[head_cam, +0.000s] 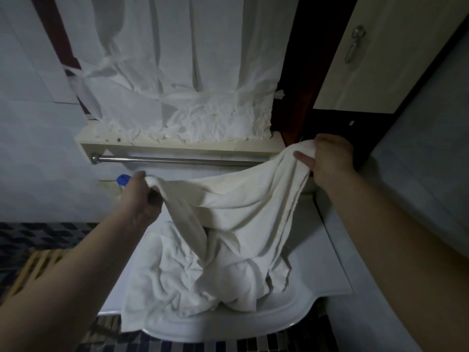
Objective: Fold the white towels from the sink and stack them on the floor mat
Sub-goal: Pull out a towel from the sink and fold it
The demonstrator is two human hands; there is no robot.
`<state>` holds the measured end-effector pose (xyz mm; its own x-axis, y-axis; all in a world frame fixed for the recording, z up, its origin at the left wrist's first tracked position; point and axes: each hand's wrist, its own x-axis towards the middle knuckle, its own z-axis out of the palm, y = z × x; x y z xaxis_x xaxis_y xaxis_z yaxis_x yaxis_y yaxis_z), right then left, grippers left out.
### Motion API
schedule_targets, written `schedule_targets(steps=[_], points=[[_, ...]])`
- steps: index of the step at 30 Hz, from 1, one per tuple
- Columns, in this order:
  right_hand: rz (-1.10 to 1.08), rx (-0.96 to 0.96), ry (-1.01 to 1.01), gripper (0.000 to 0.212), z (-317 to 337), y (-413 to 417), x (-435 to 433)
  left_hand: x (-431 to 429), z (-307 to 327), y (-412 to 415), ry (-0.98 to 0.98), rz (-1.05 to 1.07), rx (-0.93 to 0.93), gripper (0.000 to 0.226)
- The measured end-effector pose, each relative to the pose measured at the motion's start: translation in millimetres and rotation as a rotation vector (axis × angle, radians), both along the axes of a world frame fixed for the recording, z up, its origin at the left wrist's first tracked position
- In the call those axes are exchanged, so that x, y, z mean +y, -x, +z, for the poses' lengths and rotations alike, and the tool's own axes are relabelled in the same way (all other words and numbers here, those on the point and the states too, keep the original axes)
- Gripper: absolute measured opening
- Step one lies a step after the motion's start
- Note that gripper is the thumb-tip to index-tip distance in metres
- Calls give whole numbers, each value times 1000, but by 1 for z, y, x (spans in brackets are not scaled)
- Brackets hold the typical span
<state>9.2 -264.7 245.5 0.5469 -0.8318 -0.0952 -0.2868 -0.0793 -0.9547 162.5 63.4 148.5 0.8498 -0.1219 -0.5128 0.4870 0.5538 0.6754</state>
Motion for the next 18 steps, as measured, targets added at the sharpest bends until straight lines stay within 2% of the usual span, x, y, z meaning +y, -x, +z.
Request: schedule_targets(steps=[1, 3, 7, 11, 13, 16, 18], points=[[35, -138, -53, 59, 1, -2, 3, -7, 3, 3, 0, -35, -20, 15], [46, -236, 40, 38, 0, -7, 18, -21, 13, 14, -22, -148, -78, 16], [53, -374, -88, 28, 9, -21, 52, -49, 34, 37, -5, -308, -134, 15], [231, -215, 160, 38, 5, -24, 78, -67, 44, 56, 6, -401, -119, 16], [352, -184, 132, 30, 1, -20, 93, -71, 45, 64, -15, -449, -148, 14], [493, -53, 298, 11, -5, -17, 106, -72, 46, 72, -39, -523, -182, 10], [548, 4, 366, 18, -9, -13, 112, -72, 46, 75, -28, -547, -190, 14]])
